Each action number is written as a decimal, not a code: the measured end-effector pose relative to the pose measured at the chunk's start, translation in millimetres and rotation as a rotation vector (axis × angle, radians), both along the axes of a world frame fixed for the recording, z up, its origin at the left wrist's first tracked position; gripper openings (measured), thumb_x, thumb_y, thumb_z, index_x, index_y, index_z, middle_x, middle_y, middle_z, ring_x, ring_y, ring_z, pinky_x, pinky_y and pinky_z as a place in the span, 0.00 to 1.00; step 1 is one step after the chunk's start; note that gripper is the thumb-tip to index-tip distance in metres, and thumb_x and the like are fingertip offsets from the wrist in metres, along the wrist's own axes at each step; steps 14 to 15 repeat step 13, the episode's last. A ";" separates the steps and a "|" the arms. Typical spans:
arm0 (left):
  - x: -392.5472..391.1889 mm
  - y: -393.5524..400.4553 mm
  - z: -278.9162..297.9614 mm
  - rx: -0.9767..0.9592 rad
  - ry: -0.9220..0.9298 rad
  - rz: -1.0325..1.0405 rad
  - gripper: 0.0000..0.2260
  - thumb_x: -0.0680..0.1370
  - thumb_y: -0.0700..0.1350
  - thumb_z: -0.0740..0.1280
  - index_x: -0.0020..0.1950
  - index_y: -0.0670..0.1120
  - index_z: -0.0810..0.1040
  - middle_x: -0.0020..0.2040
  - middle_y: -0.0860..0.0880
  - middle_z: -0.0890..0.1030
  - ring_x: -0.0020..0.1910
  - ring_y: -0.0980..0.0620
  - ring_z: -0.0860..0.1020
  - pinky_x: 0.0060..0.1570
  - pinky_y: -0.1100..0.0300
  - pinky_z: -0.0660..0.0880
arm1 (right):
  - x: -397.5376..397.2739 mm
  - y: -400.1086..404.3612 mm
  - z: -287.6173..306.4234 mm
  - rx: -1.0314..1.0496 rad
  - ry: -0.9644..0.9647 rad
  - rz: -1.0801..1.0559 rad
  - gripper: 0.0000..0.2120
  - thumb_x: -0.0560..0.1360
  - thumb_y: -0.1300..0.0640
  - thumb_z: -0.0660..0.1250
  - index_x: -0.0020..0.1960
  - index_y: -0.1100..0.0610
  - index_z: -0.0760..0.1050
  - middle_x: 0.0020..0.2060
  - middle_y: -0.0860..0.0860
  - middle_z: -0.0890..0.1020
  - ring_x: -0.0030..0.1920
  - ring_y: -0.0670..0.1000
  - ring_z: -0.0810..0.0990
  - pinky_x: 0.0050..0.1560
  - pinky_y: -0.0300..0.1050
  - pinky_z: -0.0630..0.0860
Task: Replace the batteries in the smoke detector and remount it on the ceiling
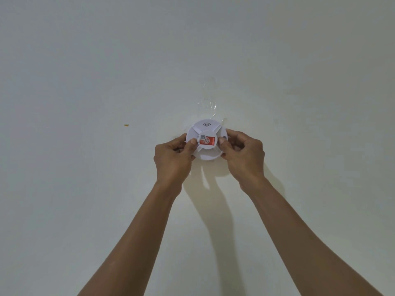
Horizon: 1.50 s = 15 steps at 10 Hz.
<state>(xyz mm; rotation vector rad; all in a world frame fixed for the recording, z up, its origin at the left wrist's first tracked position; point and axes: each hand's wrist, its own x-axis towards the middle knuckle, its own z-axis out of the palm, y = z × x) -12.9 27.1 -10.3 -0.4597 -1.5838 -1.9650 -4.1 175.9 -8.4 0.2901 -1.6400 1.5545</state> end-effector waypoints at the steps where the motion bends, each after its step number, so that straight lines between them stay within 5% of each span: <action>1: -1.5 1.3 -0.7 0.019 0.002 0.017 0.13 0.77 0.43 0.74 0.62 0.45 0.84 0.47 0.49 0.88 0.48 0.53 0.87 0.53 0.53 0.84 | -0.3 -0.6 0.7 0.016 0.000 -0.014 0.11 0.74 0.54 0.73 0.56 0.49 0.83 0.42 0.45 0.86 0.46 0.46 0.86 0.54 0.52 0.82; 3: -3.7 0.6 -1.1 0.001 -0.003 0.058 0.10 0.76 0.44 0.75 0.57 0.48 0.86 0.41 0.52 0.87 0.49 0.49 0.87 0.56 0.47 0.83 | -0.9 -0.3 1.9 0.048 0.014 -0.045 0.11 0.74 0.55 0.73 0.56 0.48 0.83 0.41 0.45 0.86 0.45 0.47 0.85 0.52 0.52 0.83; 7: -5.3 0.7 -5.2 0.077 -0.017 0.039 0.17 0.75 0.43 0.77 0.63 0.45 0.83 0.48 0.43 0.87 0.49 0.48 0.87 0.51 0.54 0.84 | -2.0 1.5 -5.2 0.032 0.025 -0.037 0.13 0.74 0.55 0.74 0.58 0.48 0.82 0.42 0.44 0.84 0.46 0.47 0.85 0.53 0.53 0.82; 15: -7.6 -5.9 -8.8 0.049 -0.051 0.111 0.14 0.74 0.49 0.77 0.59 0.52 0.83 0.44 0.50 0.87 0.48 0.52 0.86 0.57 0.47 0.82 | -5.7 5.0 -10.4 -0.027 0.019 -0.029 0.14 0.74 0.52 0.74 0.59 0.48 0.81 0.42 0.44 0.83 0.47 0.47 0.83 0.53 0.55 0.82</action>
